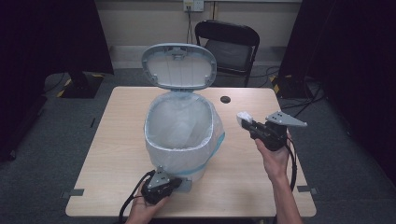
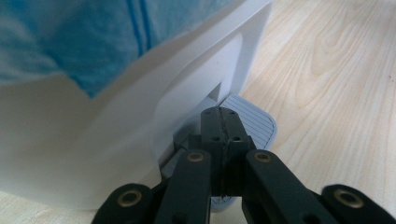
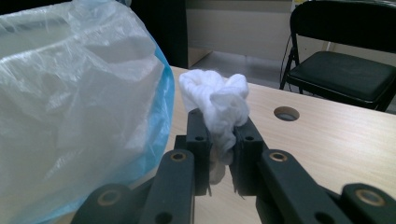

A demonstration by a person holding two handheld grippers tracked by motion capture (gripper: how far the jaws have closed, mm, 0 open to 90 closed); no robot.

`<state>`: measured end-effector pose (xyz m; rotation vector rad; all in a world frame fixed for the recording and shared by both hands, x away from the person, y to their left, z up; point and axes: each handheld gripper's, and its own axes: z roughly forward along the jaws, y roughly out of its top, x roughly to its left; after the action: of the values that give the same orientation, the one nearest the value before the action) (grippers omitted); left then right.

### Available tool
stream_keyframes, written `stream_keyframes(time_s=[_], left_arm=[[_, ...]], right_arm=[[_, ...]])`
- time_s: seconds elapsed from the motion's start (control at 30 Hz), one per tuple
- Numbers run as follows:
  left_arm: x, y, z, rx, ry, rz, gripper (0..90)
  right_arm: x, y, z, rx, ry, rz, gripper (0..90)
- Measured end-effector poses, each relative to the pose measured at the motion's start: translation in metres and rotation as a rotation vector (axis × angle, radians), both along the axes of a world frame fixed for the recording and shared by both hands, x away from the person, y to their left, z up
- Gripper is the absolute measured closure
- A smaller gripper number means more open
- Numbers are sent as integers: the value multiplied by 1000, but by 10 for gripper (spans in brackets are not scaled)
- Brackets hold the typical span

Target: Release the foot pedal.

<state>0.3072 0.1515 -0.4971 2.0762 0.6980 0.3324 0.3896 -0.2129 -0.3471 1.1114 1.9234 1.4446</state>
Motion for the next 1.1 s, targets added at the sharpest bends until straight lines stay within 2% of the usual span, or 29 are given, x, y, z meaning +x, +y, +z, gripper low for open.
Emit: stream_keyframes(time_s=[0.17,0.43,0.77,0.9,0.97,1.1], left_arm=[[0,0,0,0,0,1,900],[0,0,0,0,0,1,900],[0,0,0,0,0,0,900],[0,0,0,0,0,1,900],[0,0,0,0,0,0,900],[0,0,0,0,0,1,900]], right_arm=[[-1,3,11,18,-19,14,800],[-7,7,35,46,-53,31,799],[-5,15,59,69,-89,65,799],[-6,20,70,82,-107,95,799],[-7,22,75,115,-99,136,799],[-7,32,85,116,-107,171,799]])
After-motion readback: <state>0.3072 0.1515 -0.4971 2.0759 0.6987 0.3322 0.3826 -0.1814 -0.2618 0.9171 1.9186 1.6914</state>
